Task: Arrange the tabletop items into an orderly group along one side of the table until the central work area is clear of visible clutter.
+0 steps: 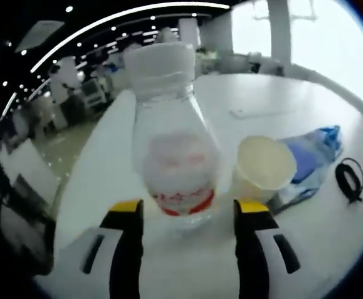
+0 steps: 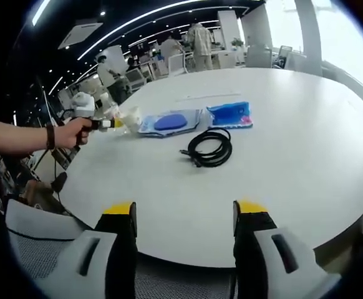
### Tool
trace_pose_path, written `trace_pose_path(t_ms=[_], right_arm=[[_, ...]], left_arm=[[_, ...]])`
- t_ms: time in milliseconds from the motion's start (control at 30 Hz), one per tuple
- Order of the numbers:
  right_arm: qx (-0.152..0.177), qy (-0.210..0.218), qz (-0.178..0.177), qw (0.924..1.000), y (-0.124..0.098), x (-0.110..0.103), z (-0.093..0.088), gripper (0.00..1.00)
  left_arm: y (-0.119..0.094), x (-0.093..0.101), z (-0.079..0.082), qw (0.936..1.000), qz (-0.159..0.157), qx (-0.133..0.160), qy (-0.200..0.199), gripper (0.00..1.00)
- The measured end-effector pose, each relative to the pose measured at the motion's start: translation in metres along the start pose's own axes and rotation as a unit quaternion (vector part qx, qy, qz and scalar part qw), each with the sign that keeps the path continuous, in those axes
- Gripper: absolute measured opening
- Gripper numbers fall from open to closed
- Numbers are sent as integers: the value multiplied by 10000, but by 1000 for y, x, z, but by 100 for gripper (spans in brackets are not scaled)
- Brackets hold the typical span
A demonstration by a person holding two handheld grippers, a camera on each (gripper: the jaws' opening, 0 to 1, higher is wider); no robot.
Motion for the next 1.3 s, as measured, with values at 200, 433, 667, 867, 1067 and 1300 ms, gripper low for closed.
trace_pose_path(t_ms=[200,433,667,867,1067,1300], right_arm=[[12,13,21,10000,0,0,0,62],[26,3,49,10000,0,-1,0,62],[70,27,62,10000,0,-1,1,62],[82,16,100,9999,1,-3,1,62],[58,-38,178,9998,1,-6,1,62],[-14,-99,240,9997,2,-9,-2,62]], left_arm=[[-4,-2,-3,9999,-5,-87,52,54],[-10,-8,-1,10000,11,-52,60,52],[-27,-9,-9,10000,35,-79,-39,52],[-43,7,-26,9994,-196,-136,-231,58],[-59,19,-38,9988,-307,-106,-369,61],[-79,41,-51,9982,-455,-113,-374,74]])
Point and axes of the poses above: the point that each gripper's makers call its tool centre point, and the gripper's own axes: y roughly forward along the fingers, x roughly to its right, z roughly out of its top, the point moved 8 cm from there along -y, roughly backward along the fingers, and after that the axes turned 11 degrees about -z, right-handed, at the moved point
